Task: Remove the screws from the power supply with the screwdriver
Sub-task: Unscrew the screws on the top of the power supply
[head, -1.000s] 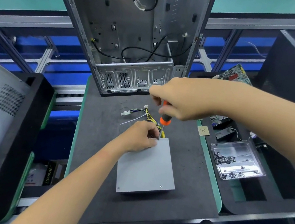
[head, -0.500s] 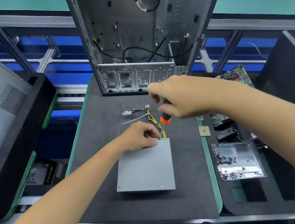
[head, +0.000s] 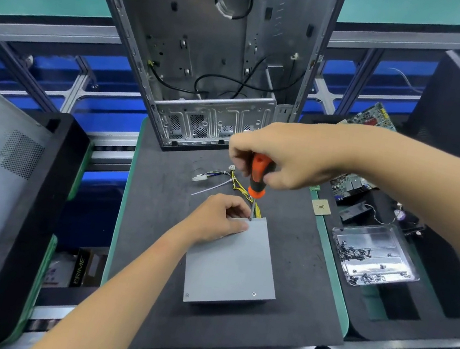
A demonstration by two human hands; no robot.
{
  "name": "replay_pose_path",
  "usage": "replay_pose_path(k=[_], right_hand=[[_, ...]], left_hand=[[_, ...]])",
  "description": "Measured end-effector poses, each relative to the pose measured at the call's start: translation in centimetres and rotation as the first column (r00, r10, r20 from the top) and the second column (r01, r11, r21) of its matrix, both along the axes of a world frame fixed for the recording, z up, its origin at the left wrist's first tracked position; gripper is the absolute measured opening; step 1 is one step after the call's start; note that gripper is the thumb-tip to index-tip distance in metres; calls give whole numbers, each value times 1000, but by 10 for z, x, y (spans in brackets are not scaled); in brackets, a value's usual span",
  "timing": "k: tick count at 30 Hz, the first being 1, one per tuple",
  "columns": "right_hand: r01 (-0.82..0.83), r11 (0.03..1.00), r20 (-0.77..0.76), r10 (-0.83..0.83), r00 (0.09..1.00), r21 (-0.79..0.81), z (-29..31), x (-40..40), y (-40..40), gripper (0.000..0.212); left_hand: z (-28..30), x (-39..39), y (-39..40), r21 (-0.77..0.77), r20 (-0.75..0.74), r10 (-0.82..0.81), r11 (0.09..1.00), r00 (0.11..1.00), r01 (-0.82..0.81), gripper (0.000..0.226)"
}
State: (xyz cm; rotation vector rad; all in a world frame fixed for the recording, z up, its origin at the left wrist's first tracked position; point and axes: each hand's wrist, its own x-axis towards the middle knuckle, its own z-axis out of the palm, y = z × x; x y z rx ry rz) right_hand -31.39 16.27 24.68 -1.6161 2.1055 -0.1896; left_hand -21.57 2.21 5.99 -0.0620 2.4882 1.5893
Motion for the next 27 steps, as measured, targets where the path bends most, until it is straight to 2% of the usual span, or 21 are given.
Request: replay_pose_path(k=[2, 4, 6, 7, 9, 12, 16, 22, 27], right_hand=[[11, 1000, -14, -11, 1000, -10, -1, 1, 1, 27], [42, 999, -196, -42, 980, -5, -7, 2, 0, 18], [93, 995, -360, -75, 930, 31, -8, 2, -1, 19], [83, 996, -362, -66, 930, 32, -9, 3, -1, 18], [36, 998, -272, -23, 962, 43, -5, 4, 0, 11], [-5, 998, -169, 16, 985, 70, -1, 4, 2, 25], [7, 998, -176, 3, 984, 54, -4, 3, 3, 22], [19, 997, -200, -5, 980, 71, -3, 3, -3, 21], [13, 998, -180, -2, 984, 60, -3, 2, -8, 19]], left_hand=[[0, 0, 1, -4, -8, 0, 1000, 1000, 0, 13], [0, 0, 2, 10, -8, 1, 1000, 1000, -1, 11], [2, -1, 2, 15, -5, -13, 1000, 1000, 13, 11], [3, -3, 2, 2, -4, -25, 1000, 1000, 25, 12], [5, -7, 3, -62, -14, -54, 997, 998, 53, 17], [6, -16, 2, -145, 12, -100, 984, 995, 101, 16], [9, -25, 2, -214, 73, -159, 962, 985, 171, 16], [26, -30, 5, -317, 77, -272, 905, 959, 282, 12], [32, -34, 9, -354, 126, -287, 881, 950, 313, 11]])
